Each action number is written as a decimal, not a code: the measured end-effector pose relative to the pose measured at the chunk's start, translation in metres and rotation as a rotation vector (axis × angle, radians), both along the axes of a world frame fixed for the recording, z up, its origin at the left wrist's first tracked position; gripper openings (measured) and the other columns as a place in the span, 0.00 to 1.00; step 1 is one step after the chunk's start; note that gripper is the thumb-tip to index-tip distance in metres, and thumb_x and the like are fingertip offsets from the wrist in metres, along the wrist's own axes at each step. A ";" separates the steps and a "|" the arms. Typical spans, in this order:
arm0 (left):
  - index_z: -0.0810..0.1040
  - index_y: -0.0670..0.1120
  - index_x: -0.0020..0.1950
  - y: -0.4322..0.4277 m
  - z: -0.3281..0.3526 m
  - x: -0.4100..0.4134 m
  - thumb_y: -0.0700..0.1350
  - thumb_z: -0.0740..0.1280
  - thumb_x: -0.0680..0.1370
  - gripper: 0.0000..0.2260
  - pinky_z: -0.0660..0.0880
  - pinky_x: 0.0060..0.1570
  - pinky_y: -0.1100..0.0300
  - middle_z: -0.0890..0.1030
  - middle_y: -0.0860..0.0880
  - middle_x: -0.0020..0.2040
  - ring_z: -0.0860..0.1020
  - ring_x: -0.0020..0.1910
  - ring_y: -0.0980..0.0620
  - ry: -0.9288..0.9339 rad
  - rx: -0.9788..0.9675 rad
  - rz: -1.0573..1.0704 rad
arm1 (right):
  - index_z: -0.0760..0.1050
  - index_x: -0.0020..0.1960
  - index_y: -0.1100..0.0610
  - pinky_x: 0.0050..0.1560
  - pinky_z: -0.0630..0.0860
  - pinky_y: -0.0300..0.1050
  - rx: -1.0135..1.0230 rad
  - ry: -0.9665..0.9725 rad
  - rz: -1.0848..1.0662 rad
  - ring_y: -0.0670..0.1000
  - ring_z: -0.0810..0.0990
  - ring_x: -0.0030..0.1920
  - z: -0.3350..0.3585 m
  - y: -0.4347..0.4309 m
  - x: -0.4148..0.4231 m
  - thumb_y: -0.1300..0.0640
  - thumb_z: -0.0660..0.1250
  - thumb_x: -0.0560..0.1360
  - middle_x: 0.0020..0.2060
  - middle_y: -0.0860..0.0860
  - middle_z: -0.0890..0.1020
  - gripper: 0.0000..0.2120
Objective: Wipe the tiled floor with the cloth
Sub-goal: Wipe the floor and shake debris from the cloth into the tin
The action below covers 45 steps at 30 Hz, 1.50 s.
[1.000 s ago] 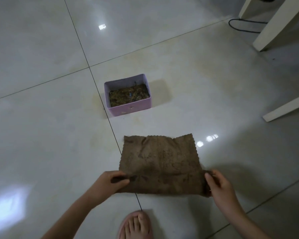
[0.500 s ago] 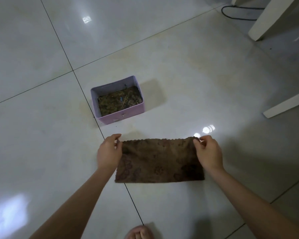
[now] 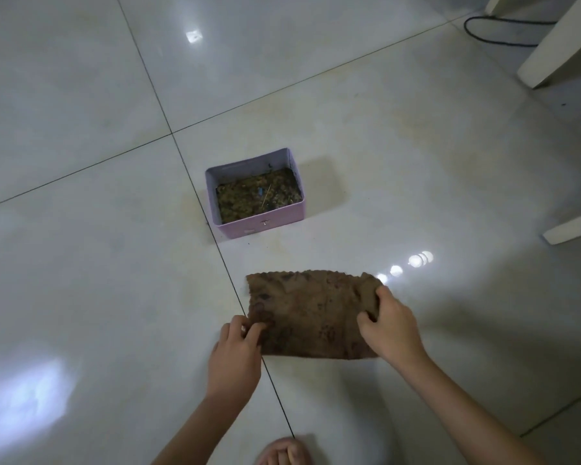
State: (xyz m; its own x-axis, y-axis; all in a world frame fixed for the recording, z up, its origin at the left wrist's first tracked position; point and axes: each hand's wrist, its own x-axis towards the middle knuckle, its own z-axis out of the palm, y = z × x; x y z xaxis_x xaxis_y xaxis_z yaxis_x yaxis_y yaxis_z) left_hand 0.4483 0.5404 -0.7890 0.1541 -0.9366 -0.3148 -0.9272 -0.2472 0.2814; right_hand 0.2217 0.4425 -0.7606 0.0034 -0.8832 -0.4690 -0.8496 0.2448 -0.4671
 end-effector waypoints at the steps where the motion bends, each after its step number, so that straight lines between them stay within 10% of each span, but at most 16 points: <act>1: 0.76 0.49 0.65 0.001 -0.001 0.002 0.42 0.66 0.78 0.16 0.77 0.47 0.57 0.73 0.47 0.61 0.72 0.58 0.48 0.009 0.005 -0.001 | 0.67 0.55 0.58 0.33 0.65 0.42 -0.032 -0.015 0.039 0.52 0.71 0.35 0.006 0.001 0.011 0.59 0.64 0.75 0.35 0.48 0.71 0.11; 7: 0.78 0.45 0.63 0.020 0.007 0.018 0.35 0.67 0.75 0.17 0.79 0.45 0.53 0.72 0.44 0.65 0.74 0.59 0.46 0.092 -0.014 0.067 | 0.58 0.72 0.56 0.59 0.75 0.48 0.177 -0.273 0.299 0.58 0.76 0.62 0.029 0.020 0.106 0.42 0.67 0.73 0.64 0.55 0.72 0.34; 10: 0.81 0.41 0.58 0.044 0.010 0.036 0.31 0.71 0.71 0.16 0.80 0.41 0.48 0.77 0.40 0.60 0.77 0.55 0.41 0.069 -0.038 0.159 | 0.48 0.77 0.54 0.68 0.65 0.57 0.048 -0.025 0.487 0.62 0.59 0.75 0.016 0.025 0.119 0.28 0.56 0.72 0.78 0.56 0.50 0.45; 16: 0.77 0.41 0.64 0.097 0.007 0.063 0.37 0.71 0.72 0.20 0.76 0.53 0.44 0.73 0.39 0.65 0.72 0.62 0.37 -0.044 0.090 0.369 | 0.27 0.73 0.37 0.65 0.35 0.78 -0.092 0.310 0.968 0.64 0.25 0.72 -0.053 0.017 0.109 0.21 0.53 0.66 0.72 0.54 0.24 0.49; 21: 0.52 0.51 0.78 0.125 0.008 0.058 0.52 0.57 0.81 0.27 0.64 0.68 0.55 0.50 0.46 0.78 0.54 0.76 0.46 -0.152 0.349 0.432 | 0.54 0.77 0.43 0.67 0.56 0.76 -0.216 0.246 0.916 0.63 0.51 0.77 -0.063 0.018 0.084 0.33 0.44 0.77 0.78 0.54 0.54 0.32; 27: 0.47 0.51 0.79 0.156 0.029 0.047 0.51 0.55 0.82 0.28 0.59 0.72 0.52 0.45 0.46 0.80 0.49 0.78 0.46 -0.112 0.469 0.467 | 0.65 0.75 0.54 0.67 0.58 0.74 -0.244 0.317 0.777 0.66 0.64 0.73 -0.058 0.017 0.002 0.34 0.34 0.78 0.73 0.61 0.66 0.38; 33: 0.56 0.49 0.78 0.195 0.080 0.045 0.50 0.58 0.82 0.25 0.58 0.72 0.53 0.54 0.42 0.78 0.55 0.76 0.43 -0.058 0.527 0.569 | 0.34 0.77 0.49 0.73 0.41 0.68 -0.061 0.552 0.799 0.64 0.42 0.77 -0.049 0.010 -0.046 0.29 0.16 0.63 0.78 0.59 0.40 0.48; 39: 0.55 0.53 0.78 0.228 0.109 0.074 0.53 0.55 0.82 0.24 0.61 0.71 0.53 0.55 0.49 0.79 0.57 0.76 0.49 -0.164 0.591 0.373 | 0.38 0.79 0.50 0.73 0.35 0.67 -0.012 0.560 0.715 0.64 0.33 0.75 -0.059 -0.005 -0.036 0.18 0.31 0.61 0.76 0.59 0.34 0.55; 45: 0.33 0.50 0.78 0.234 0.015 0.064 0.76 0.35 0.70 0.44 0.51 0.74 0.41 0.35 0.40 0.78 0.41 0.78 0.40 -0.135 0.626 0.576 | 0.61 0.76 0.57 0.71 0.49 0.70 -0.329 0.414 0.638 0.67 0.56 0.74 -0.078 0.010 -0.038 0.26 0.44 0.71 0.74 0.66 0.61 0.46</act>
State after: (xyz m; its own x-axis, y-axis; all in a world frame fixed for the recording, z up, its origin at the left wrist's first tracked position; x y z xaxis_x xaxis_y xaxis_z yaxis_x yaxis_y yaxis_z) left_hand 0.5124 0.7745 -0.7743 0.6249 -0.3615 -0.6919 -0.6257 -0.7620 -0.1669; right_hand 0.1835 0.4520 -0.8389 0.4339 -0.8625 -0.2603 -0.8981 -0.4370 -0.0491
